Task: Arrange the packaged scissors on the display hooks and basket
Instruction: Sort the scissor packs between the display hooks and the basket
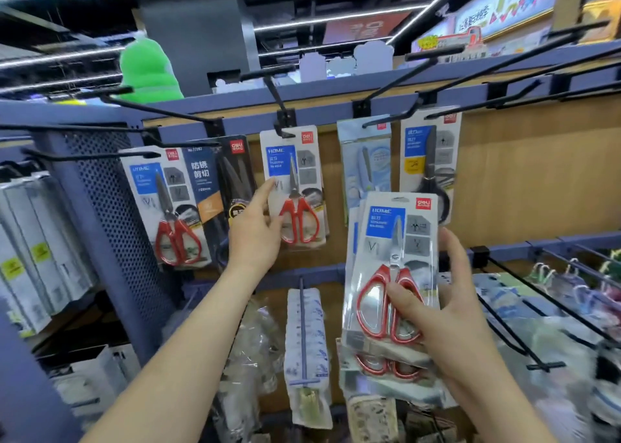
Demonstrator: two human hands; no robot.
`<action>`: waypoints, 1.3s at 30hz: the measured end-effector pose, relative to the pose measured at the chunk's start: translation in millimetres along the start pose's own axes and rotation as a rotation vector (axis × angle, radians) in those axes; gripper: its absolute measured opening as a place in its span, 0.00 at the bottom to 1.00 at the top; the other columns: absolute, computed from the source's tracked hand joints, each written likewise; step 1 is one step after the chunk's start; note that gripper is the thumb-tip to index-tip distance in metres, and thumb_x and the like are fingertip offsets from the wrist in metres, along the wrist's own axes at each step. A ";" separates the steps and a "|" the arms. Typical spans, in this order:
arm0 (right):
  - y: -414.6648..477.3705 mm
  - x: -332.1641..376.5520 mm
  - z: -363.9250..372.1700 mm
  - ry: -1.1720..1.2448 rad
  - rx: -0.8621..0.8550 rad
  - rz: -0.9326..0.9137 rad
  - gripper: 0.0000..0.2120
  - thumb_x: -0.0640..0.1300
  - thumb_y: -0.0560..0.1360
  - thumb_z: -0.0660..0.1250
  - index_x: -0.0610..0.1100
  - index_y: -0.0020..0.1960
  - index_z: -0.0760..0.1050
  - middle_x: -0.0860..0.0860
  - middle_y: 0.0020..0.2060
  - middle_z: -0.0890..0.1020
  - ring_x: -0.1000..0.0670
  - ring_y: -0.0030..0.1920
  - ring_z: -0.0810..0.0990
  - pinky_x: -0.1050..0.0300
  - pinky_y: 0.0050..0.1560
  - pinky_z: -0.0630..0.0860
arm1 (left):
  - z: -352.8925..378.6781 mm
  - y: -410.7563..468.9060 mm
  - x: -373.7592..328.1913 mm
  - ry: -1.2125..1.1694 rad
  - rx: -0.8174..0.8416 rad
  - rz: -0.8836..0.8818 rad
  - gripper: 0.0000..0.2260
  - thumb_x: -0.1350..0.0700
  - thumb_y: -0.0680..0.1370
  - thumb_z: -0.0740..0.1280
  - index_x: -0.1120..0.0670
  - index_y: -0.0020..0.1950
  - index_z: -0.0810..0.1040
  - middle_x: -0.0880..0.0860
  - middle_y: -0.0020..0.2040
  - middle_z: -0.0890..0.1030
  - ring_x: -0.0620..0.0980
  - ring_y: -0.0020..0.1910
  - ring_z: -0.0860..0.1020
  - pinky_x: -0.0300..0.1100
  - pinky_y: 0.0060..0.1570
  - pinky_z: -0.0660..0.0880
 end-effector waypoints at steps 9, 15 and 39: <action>-4.3 -7.2 22.4 0.086 0.131 0.003 0.36 0.56 0.56 0.84 0.72 0.60 0.71 0.53 0.58 0.84 0.48 0.55 0.84 0.42 0.55 0.80 | -11.4 -32.0 -56.5 -0.157 0.080 0.045 0.09 0.51 0.80 0.67 0.47 0.59 0.80 0.45 0.51 0.81 0.43 0.49 0.79 0.33 0.44 0.74; -7.0 -5.1 28.7 0.012 0.230 -0.018 0.28 0.48 0.61 0.83 0.64 0.56 0.77 0.56 0.54 0.84 0.51 0.51 0.85 0.51 0.49 0.81 | 3.0 -45.8 -63.9 -0.513 0.239 -0.118 0.09 0.55 0.75 0.73 0.53 0.53 0.78 0.51 0.49 0.84 0.46 0.46 0.84 0.38 0.39 0.81; 5.6 -5.2 24.4 0.066 0.034 0.048 0.11 0.39 0.77 0.67 0.52 0.45 0.86 0.45 0.43 0.86 0.43 0.50 0.84 0.45 0.58 0.79 | -106.4 -24.0 -125.8 -0.601 -0.200 0.167 0.05 0.61 0.75 0.73 0.52 0.43 0.80 0.44 0.35 0.84 0.42 0.37 0.83 0.38 0.37 0.78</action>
Point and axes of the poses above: each hand's wrist, its own y-axis towards the middle knuckle, its own z-axis out of the palm, x = y × z, the point moved 9 cm from there along y, towards the middle knuckle
